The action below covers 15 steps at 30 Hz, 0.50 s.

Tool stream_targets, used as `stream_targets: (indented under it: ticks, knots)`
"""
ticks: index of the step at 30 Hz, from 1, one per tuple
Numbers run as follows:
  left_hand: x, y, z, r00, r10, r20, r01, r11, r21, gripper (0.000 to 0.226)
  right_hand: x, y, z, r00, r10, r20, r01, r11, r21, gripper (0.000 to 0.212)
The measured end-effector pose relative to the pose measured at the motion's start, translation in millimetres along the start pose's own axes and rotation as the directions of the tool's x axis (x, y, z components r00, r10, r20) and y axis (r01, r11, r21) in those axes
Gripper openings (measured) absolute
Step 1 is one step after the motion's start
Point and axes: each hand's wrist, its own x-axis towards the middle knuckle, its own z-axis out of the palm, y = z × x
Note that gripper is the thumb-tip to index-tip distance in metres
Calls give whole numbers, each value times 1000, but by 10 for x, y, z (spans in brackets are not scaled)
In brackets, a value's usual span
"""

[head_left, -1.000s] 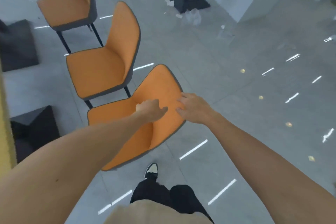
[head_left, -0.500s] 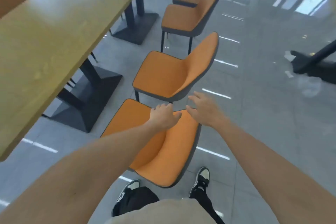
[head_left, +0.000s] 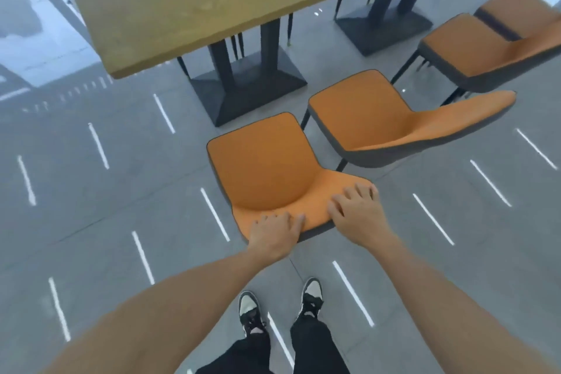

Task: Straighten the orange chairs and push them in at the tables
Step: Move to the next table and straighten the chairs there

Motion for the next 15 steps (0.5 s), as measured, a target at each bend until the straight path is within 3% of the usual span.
stream_targets:
  ticks: [3, 7, 15]
  knots:
    - [-107, -60, 163, 991, -11, -135, 4, 998, -55, 51, 93, 61, 81, 995, -97, -26, 96, 993, -63, 46]
    - [-71, -30, 227, 957, -68, -284, 49, 996, -73, 55, 252, 154, 157, 970, -229, -78, 230, 973, 10, 39]
    - [114, 23, 114, 904, -137, -405, 116, 990, -77, 50, 629, 209, 42, 900, -356, -250, 393, 912, 116, 38]
